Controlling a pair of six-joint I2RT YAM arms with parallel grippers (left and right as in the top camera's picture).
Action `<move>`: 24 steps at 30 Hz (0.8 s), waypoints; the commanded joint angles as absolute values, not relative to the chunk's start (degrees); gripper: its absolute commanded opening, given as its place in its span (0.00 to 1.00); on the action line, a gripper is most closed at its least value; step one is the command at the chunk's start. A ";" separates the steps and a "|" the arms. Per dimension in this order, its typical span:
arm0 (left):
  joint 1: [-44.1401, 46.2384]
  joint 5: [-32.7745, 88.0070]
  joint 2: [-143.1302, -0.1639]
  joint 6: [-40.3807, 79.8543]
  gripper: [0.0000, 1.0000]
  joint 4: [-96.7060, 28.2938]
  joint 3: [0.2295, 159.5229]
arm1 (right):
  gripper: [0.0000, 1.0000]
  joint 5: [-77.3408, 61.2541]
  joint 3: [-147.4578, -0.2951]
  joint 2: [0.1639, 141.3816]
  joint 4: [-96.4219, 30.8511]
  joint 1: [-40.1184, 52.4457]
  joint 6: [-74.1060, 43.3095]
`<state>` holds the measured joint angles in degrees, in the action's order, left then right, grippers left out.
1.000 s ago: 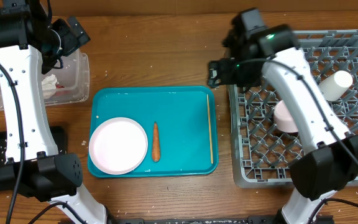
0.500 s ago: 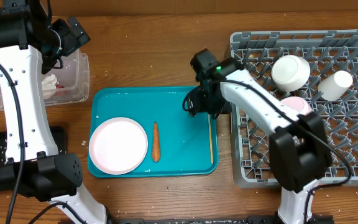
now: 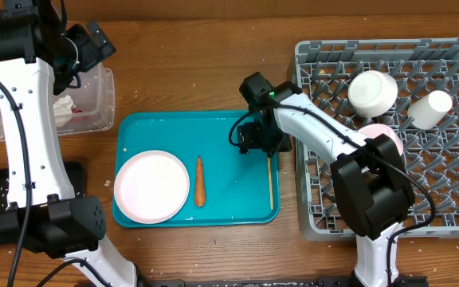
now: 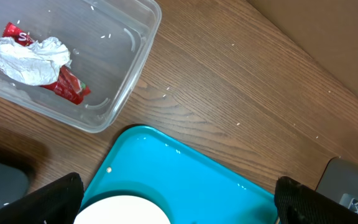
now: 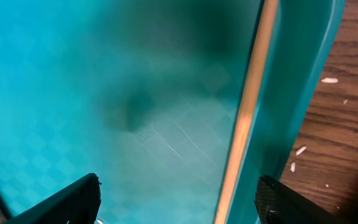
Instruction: Sort waste into correct bins and load items into the dishwasher
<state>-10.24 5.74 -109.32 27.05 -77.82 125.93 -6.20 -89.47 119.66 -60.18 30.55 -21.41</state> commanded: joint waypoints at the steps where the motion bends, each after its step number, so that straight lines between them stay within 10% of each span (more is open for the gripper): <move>1: -10.46 5.37 -109.08 27.86 1.00 -77.78 125.71 | 0.82 -6.52 -88.16 119.94 -59.11 31.18 -22.74; 10: -10.46 5.37 -109.08 27.86 1.00 -77.80 125.71 | 0.78 -9.06 -83.94 119.96 -54.72 31.18 -24.10; 24: -10.46 5.37 -109.08 27.86 1.00 -77.80 125.71 | 0.05 -0.19 -83.96 119.96 -56.05 35.27 -27.55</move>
